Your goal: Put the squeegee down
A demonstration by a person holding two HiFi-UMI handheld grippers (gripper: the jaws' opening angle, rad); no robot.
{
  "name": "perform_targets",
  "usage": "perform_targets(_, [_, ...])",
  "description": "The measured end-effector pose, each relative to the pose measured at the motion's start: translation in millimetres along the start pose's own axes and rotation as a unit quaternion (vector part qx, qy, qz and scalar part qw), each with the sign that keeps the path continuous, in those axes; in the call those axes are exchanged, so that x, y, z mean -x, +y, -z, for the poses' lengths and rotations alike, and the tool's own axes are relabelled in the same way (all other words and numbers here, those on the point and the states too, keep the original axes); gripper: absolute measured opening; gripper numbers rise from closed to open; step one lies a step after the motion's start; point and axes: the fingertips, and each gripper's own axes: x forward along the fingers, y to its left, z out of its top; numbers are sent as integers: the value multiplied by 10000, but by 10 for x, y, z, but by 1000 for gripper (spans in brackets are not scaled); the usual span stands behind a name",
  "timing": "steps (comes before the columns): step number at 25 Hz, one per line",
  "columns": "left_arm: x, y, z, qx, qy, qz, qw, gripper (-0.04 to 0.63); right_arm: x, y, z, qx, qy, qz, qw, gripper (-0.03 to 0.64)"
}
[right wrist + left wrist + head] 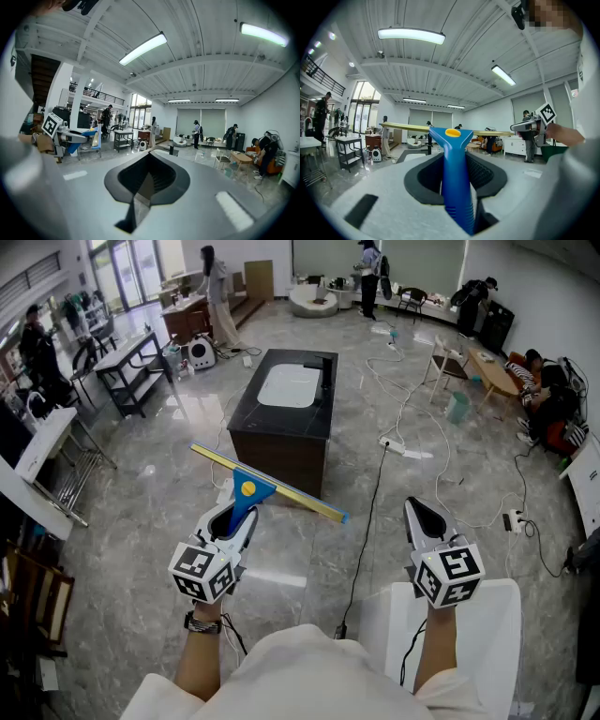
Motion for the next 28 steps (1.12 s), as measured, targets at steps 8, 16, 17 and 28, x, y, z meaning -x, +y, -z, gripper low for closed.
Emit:
perform_targets(8, [42, -183, 53, 13, -50, -87, 9999, 133, 150, -33, -17, -202, -374, -91, 9991, 6])
perform_targets(16, [111, -295, 207, 102, 111, -201, 9997, 134, 139, -61, 270, -488, -131, -143, 9986, 6])
perform_targets(17, [114, -283, 231, 111, 142, -214, 9996, 133, 124, -60, 289, -522, -112, -163, 9984, 6])
perform_targets(28, [-544, -38, 271, 231, 157, -167, 9995, 133, -375, -391, 278, -486, -58, -300, 9984, 6])
